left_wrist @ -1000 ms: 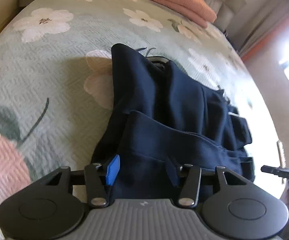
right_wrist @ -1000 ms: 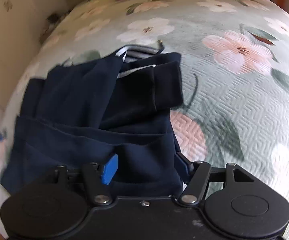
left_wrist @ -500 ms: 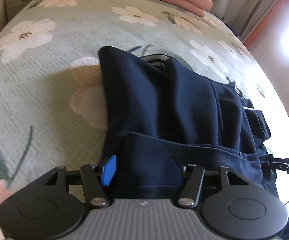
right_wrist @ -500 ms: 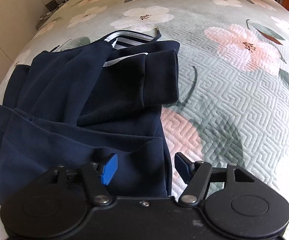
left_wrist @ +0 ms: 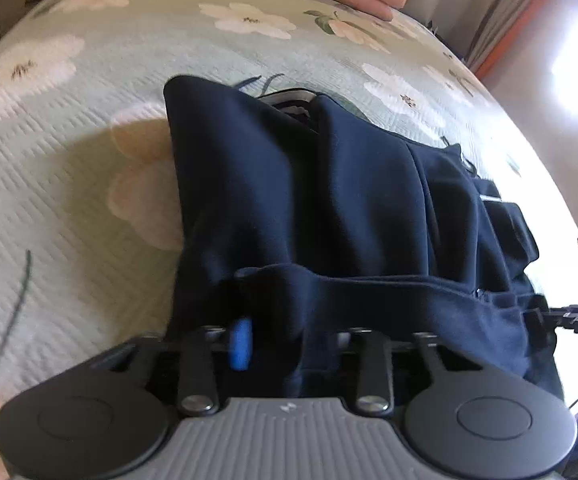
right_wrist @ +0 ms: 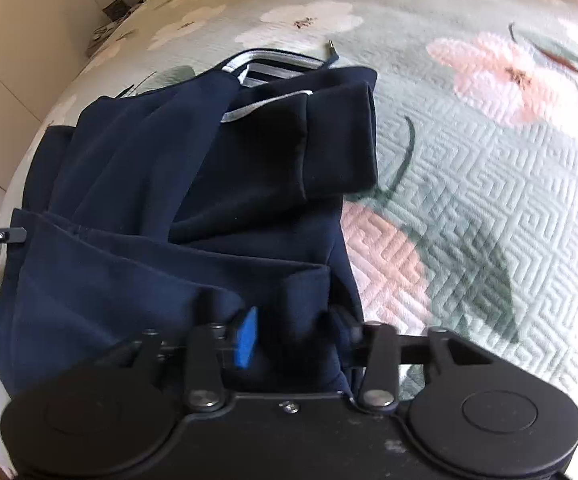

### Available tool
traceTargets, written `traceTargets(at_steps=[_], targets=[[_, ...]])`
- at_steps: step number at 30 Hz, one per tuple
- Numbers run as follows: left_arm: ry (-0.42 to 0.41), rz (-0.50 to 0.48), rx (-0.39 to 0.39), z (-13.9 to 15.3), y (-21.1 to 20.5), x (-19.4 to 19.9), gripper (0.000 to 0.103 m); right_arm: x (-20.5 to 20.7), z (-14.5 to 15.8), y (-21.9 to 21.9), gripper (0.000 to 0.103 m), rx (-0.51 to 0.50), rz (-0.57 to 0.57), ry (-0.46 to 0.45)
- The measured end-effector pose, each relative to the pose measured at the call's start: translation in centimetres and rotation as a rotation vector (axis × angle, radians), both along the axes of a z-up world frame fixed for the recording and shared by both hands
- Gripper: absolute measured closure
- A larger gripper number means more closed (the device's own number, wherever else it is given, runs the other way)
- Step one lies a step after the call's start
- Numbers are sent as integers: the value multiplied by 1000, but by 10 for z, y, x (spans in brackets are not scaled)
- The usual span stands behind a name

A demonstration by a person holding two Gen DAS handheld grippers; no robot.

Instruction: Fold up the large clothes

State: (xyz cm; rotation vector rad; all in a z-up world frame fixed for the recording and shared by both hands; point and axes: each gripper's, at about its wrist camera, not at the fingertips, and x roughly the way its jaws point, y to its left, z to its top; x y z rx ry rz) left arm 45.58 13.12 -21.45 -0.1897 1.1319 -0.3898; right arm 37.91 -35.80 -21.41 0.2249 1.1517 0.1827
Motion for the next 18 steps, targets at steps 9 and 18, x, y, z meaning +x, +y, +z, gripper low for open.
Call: traceTargets(at_steps=[9,18], targets=[[-97,14,58,27,-5,-23,96,-26,29,23,95,-140,49,-126],[-255,207,-144,106,28,-11,97,-9,118,34,96,-289,27,-395]])
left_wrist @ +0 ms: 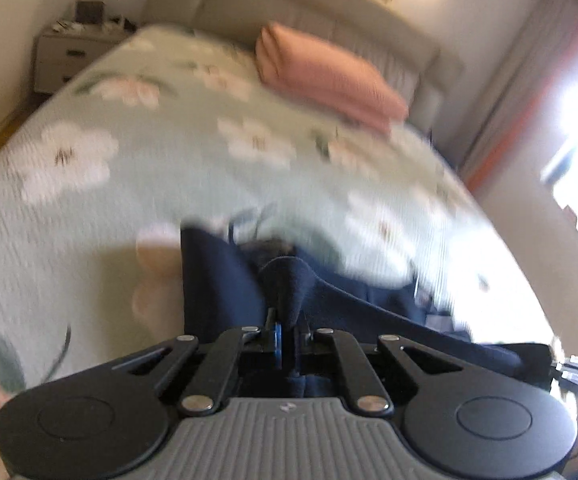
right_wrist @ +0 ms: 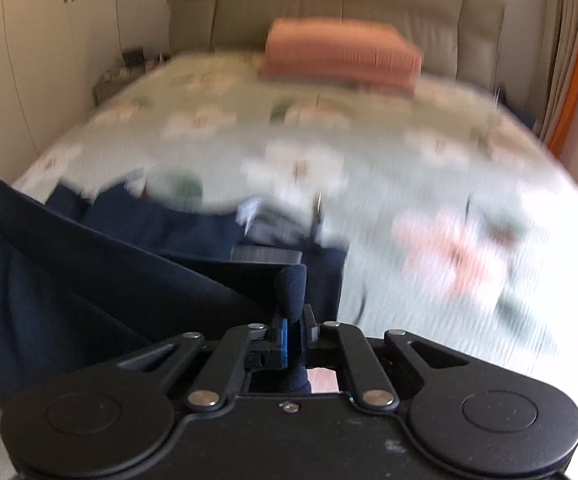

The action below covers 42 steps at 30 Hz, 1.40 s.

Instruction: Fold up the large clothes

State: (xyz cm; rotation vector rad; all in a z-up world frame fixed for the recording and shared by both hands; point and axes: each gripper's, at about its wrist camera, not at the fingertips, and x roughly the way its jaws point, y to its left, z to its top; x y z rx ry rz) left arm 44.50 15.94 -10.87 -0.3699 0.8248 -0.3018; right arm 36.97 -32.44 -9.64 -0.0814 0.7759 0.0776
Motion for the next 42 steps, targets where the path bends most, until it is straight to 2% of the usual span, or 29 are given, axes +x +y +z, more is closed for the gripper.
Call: traceTargets(at_steps=[1,4,9,12,15,17,19,22,24,26,28,31,33,35,39,42], targets=[[-19,5,-9,4,1,11,97,12,5,1,97,-7,0,-26],[-50,8,82,0,-10,54,97,58,3,3,97,-27,7,-77],[-39,99,118,-39,-16,123,97,143,-36,7,97,-63,-30,-84],[7,158,132,-74,-14,149,97,179,-75,6,97,-73,-60,-16],[42,187,150,-112,-12,165,96,198,-113,1,97,-53,-91,76],[62,196,146,-129,-10,168,96,199,-131,1,97,-46,-88,116],[69,200,135,-136,-8,166,96,196,-138,7,96,-68,-76,108],[65,188,131,-134,-5,166,96,196,-137,9,95,-84,-70,107],[65,173,137,-129,-4,164,95,198,-134,6,88,-75,-78,122],[69,174,154,-119,0,163,89,196,-123,-2,48,-71,-107,149],[56,208,167,-103,5,155,89,182,-103,-10,50,-38,-114,141],[-16,256,207,-70,12,131,88,141,-70,-15,50,6,-101,140],[-38,225,226,-50,6,114,88,113,-51,-7,50,23,-65,156],[-31,150,205,-39,-10,97,88,88,-36,10,50,47,-12,151],[43,-39,139,-49,-63,62,85,84,-38,70,50,151,80,174],[97,-65,150,-79,-85,44,85,109,-67,113,51,201,98,122]])
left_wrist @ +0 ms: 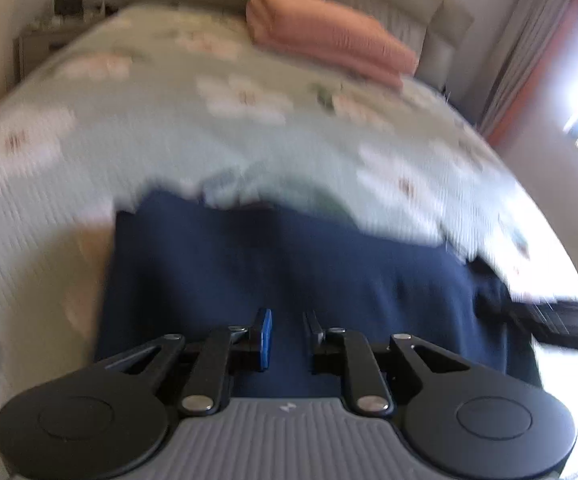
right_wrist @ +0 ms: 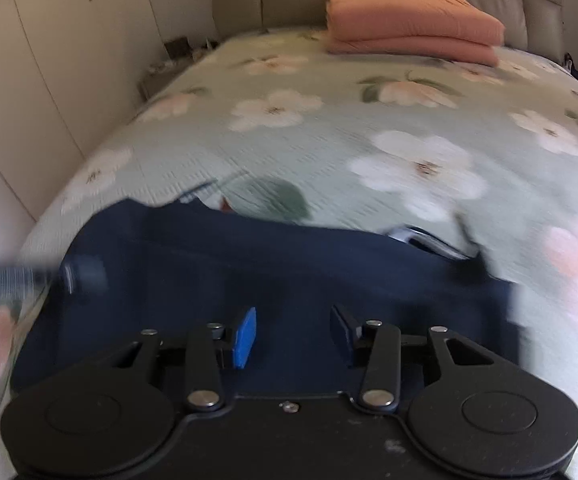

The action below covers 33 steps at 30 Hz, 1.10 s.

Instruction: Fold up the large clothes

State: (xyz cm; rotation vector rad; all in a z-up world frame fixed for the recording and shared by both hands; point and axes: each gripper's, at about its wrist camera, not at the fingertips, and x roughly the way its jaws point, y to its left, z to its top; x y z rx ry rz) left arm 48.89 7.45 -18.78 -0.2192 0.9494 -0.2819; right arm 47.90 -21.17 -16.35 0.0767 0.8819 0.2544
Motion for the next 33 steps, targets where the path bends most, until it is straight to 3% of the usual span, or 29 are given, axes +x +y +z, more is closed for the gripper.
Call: traceTargets(at_steps=[2,3,4,5,7,9,10,12,16,18,20,22,23,24,25,26,28,31,33], targets=[[16,-5,81,-26,0,-12,91,21,-32,13,65,-17,-23,46],[25,-10,117,-36,7,-20,98,27,-50,13,71,-41,-24,85],[19,-21,104,-41,22,-31,99,23,-57,8,73,-39,-18,79],[34,1,66,-41,38,-39,99,15,-55,0,73,-37,-9,55],[97,84,-16,-42,78,-56,99,-1,-47,-22,63,-114,-88,65],[126,135,-38,-38,107,-71,100,-19,-43,-53,64,-182,-211,120],[139,168,-9,-33,114,-78,99,-27,-40,-64,62,-173,-244,142],[122,173,1,-19,116,-88,93,-52,-24,-67,62,-120,-257,138],[62,63,-95,-2,77,-93,83,-90,-6,-13,62,-60,-154,100],[65,-19,-19,-9,49,-92,79,-98,-20,18,62,-126,-99,124],[132,-42,83,-32,39,-90,80,-103,-39,28,67,-169,-77,141],[168,2,53,-50,58,-94,94,-112,-50,19,66,-205,-94,153],[179,36,6,-53,73,-98,98,-116,-51,8,57,-198,-111,164],[202,73,-32,-55,87,-100,100,-122,-50,-6,56,-170,-143,172],[217,100,-72,-56,100,-103,100,-125,-51,-18,62,-200,-193,203],[223,110,-84,-54,107,-106,100,-125,-56,-25,63,-256,-230,241],[223,92,-54,-49,110,-110,100,-136,-55,-52,64,-193,-279,255],[221,67,6,-40,108,-110,97,-142,-46,-64,72,-203,-326,289],[204,94,6,-34,109,-114,93,-145,-38,-61,71,-193,-337,283]])
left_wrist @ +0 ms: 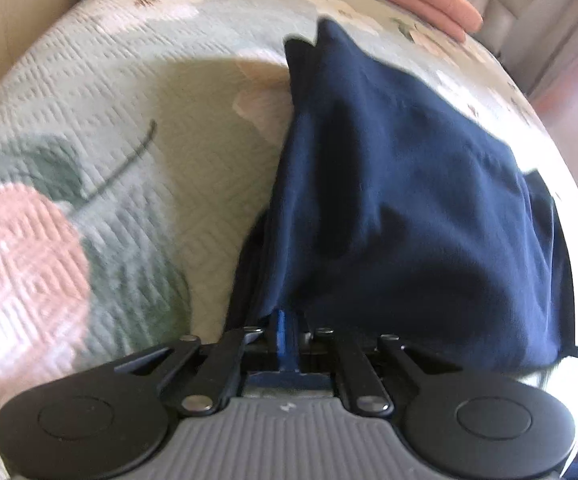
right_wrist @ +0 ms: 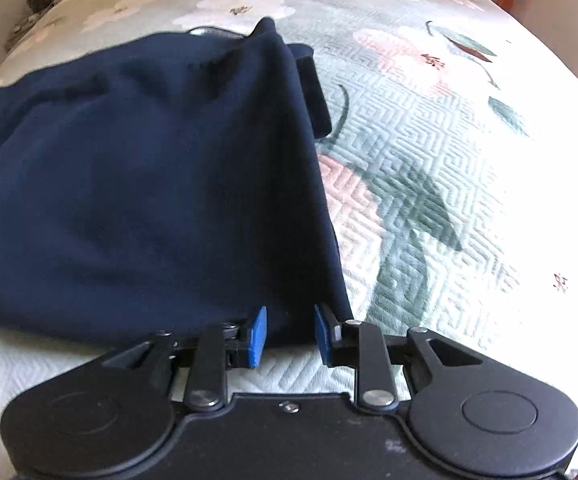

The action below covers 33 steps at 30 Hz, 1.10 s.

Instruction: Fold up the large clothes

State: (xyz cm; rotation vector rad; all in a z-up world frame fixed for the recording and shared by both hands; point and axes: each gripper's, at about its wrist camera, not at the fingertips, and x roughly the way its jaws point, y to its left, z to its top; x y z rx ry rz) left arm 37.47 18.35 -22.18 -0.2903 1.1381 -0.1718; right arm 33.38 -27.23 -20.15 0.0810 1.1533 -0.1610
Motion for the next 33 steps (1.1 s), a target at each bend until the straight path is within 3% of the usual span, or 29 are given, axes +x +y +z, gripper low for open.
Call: traceTargets(at_steps=[2,3,4,5,6,7,9,10,12,14,18,20,22,24,28,33], targets=[[-34,54,-28,12,10,7,82,-2,2,2,71,13,-5,-10],[-41,86,-34,16,16,9,67,-1,3,7,71,16,-13,-11],[-40,126,-22,17,21,12,40,0,7,11,68,26,-21,-23],[-28,162,2,16,26,14,29,1,14,17,68,51,-18,-55],[-18,183,9,14,31,17,26,0,23,22,67,72,-2,-88],[-3,177,-24,9,35,20,36,3,33,32,67,92,30,-123],[48,128,-142,-4,41,28,41,14,51,64,67,119,110,-203],[87,94,-210,-13,41,32,41,23,55,78,67,139,138,-222],[91,74,-243,-24,39,37,38,37,51,107,68,208,176,-225],[78,62,-284,-28,41,41,32,46,40,136,75,241,222,-219],[65,25,-376,-38,34,55,31,51,19,177,77,198,263,-224],[48,23,-428,-47,32,61,37,37,11,183,77,156,263,-220],[42,42,-453,-59,28,64,66,33,4,181,77,148,252,-219],[47,76,-488,-66,31,63,76,30,0,182,77,134,259,-215],[65,98,-515,-60,40,48,78,21,7,182,77,110,301,-201],[61,91,-531,-69,30,55,78,21,-15,183,77,90,320,-138]])
